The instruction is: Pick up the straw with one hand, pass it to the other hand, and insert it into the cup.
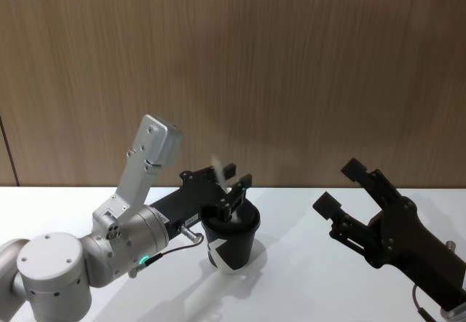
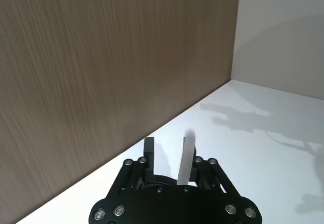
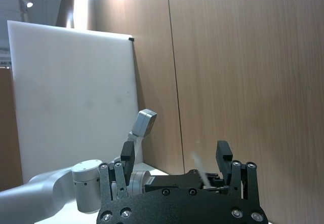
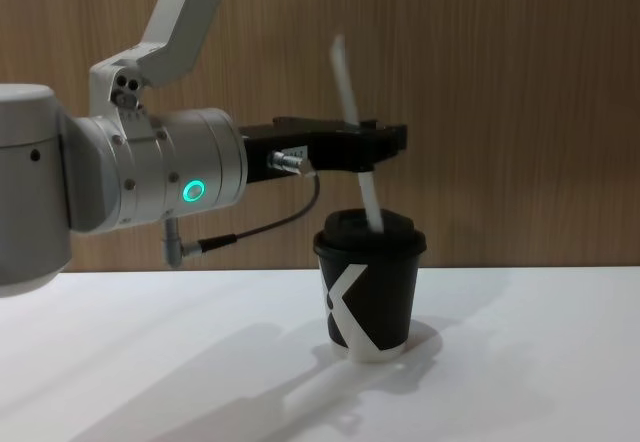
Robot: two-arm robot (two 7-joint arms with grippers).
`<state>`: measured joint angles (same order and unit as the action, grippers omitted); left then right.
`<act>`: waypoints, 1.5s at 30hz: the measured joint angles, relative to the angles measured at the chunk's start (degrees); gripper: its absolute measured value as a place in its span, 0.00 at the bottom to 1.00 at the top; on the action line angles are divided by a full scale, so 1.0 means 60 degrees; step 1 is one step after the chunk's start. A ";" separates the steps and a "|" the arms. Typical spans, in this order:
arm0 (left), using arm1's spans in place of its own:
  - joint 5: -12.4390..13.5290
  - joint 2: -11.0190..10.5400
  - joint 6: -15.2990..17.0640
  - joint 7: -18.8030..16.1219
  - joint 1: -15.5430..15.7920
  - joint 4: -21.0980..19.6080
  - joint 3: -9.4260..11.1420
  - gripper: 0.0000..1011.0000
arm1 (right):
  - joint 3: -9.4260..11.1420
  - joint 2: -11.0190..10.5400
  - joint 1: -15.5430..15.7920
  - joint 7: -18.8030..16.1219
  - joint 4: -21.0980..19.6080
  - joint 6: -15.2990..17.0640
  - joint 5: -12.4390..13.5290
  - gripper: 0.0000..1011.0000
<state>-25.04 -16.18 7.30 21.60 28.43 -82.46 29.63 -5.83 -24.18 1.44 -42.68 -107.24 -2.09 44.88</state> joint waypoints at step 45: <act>-0.0143 -0.0775 -0.0573 -0.0009 -0.1672 -0.2494 -0.0858 0.99 | -0.0183 -0.0154 -0.0117 0.2677 -0.1060 0.1849 -0.0842 0.99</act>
<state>-25.89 -20.83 3.86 21.55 18.40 -97.43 24.49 -6.94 -25.11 0.74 -26.61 -113.60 9.01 39.82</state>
